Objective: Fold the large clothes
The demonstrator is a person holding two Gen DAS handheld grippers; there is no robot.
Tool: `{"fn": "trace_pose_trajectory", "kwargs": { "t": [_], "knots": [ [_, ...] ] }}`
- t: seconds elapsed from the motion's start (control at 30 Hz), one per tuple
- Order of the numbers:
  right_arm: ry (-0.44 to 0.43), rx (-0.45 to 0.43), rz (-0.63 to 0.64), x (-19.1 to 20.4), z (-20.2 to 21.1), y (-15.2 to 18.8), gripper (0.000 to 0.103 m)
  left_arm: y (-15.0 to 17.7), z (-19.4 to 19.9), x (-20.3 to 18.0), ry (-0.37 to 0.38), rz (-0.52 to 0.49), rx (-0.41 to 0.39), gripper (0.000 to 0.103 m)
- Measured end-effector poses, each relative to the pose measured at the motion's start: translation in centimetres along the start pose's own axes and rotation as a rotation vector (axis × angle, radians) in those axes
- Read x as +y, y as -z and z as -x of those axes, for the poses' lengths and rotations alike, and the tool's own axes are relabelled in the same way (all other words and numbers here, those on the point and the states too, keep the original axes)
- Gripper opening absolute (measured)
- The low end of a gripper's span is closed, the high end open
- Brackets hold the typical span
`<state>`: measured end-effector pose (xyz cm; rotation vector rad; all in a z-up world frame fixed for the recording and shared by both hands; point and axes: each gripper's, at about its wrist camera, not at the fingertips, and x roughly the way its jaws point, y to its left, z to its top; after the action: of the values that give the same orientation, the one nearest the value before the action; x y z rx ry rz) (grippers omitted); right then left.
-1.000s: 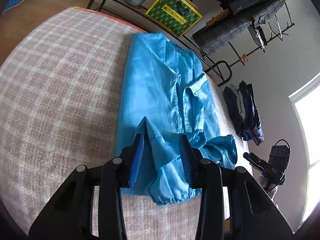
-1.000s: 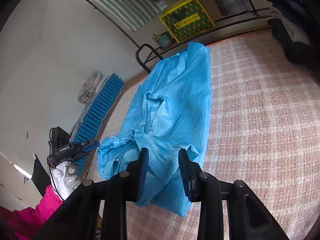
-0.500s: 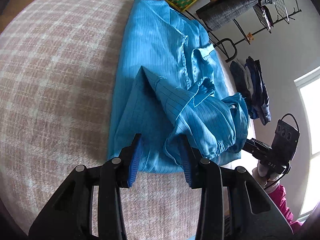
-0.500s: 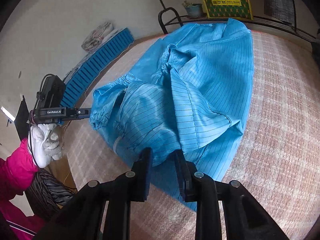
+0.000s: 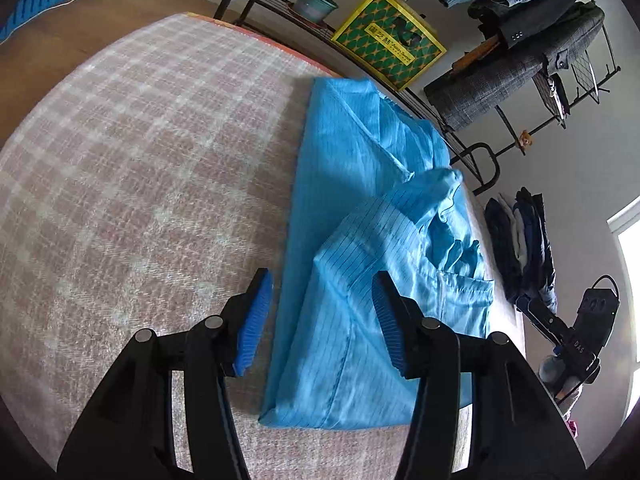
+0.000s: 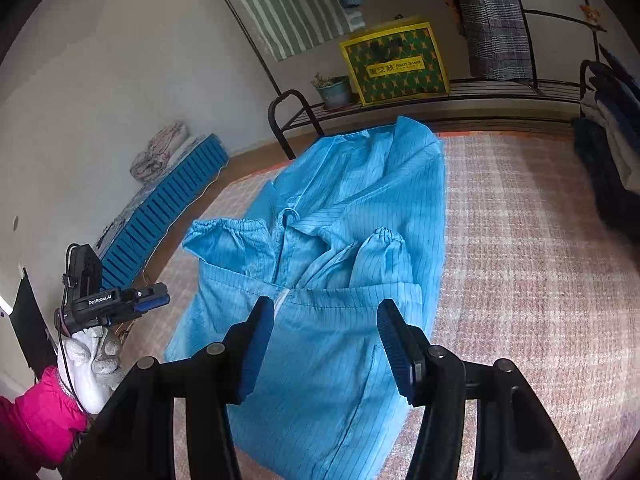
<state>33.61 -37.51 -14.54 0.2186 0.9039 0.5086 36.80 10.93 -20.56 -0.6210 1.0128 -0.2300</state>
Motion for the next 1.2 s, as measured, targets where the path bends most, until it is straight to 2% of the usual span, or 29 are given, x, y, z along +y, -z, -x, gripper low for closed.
{"fn": "trace_pose_trajectory", "kwargs": {
  "t": [0.2,0.33,0.37,0.4,0.47,0.5,0.6,0.73,0.8,0.93,0.97,1.03,1.1,1.2],
  "knots": [
    [0.041,0.077,-0.091,-2.8,-0.2,1.6,0.058,1.2,-2.3,1.2,0.022,0.013,0.101,0.053],
    [0.049,0.137,-0.100,-3.3,-0.8,2.8,0.057,1.6,-2.9,0.1,0.022,-0.030,0.122,0.052],
    [0.048,0.150,-0.096,-3.3,-1.0,2.9,0.055,1.7,-2.9,-0.1,0.027,-0.034,0.123,0.050],
    [0.049,0.155,-0.095,-3.3,-1.1,3.1,0.047,1.8,-2.9,-0.4,0.021,-0.042,0.121,0.048],
    [0.022,0.167,-0.098,-3.3,-1.4,3.4,0.036,2.0,-2.9,-0.9,0.011,-0.062,0.121,0.031],
    [0.010,0.171,-0.099,-3.2,-1.5,3.6,0.033,2.0,-2.9,-1.1,0.010,-0.068,0.122,0.029],
    [0.021,0.183,-0.080,-2.9,-1.9,3.8,0.033,2.1,-2.8,-0.9,0.010,-0.057,0.121,0.028],
    [0.041,0.181,-0.056,-2.5,-1.9,3.8,0.031,2.2,-2.0,-0.9,-0.047,-0.079,0.091,0.028],
    [0.038,0.175,-0.049,-2.3,-1.9,3.7,0.023,2.6,-1.5,-1.2,-0.034,-0.092,0.093,0.028],
    [0.041,0.174,-0.032,-1.7,-2.1,3.7,0.018,3.4,-1.5,-2.4,-0.035,-0.176,0.111,0.028],
    [0.043,0.178,-0.029,-1.6,-2.2,3.7,0.017,3.5,-1.5,-2.5,-0.034,-0.180,0.112,0.022],
    [0.053,0.181,-0.021,-1.5,-2.5,3.7,0.008,3.6,-1.4,-2.4,-0.034,-0.178,0.109,0.001],
    [0.060,0.169,-0.015,-1.3,-2.4,3.6,0.001,3.8,-0.9,-2.2,-0.037,-0.167,0.092,0.001],
    [0.041,0.130,-0.006,-0.7,-1.9,3.2,0.000,4.8,0.0,-1.7,-0.050,-0.153,0.079,0.001]
  ]
}}
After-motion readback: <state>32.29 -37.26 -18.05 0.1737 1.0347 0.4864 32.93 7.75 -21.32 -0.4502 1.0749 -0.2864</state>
